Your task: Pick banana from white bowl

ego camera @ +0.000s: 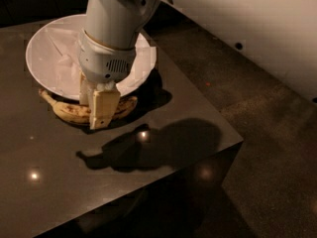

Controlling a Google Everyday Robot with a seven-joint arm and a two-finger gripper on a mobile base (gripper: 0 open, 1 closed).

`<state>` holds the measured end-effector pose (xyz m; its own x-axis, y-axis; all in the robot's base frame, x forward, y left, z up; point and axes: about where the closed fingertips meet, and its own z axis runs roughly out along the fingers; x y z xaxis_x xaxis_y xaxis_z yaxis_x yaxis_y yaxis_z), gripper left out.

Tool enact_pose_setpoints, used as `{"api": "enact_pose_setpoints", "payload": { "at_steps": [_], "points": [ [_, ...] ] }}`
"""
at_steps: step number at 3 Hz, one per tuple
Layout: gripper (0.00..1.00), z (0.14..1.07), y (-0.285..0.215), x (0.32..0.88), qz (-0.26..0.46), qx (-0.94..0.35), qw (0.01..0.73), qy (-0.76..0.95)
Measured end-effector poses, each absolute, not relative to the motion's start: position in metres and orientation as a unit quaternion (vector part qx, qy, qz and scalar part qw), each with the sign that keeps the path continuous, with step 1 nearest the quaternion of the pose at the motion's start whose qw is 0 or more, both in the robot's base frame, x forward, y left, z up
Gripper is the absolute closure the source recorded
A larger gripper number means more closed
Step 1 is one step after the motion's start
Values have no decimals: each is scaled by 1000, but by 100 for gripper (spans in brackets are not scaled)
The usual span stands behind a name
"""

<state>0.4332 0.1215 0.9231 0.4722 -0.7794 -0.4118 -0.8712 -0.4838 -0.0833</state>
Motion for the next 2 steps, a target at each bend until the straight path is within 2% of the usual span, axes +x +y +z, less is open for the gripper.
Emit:
{"api": "enact_pose_setpoints", "payload": {
  "at_steps": [2],
  "points": [
    [100, 923, 110, 397, 180, -845, 87, 495]
  ]
}}
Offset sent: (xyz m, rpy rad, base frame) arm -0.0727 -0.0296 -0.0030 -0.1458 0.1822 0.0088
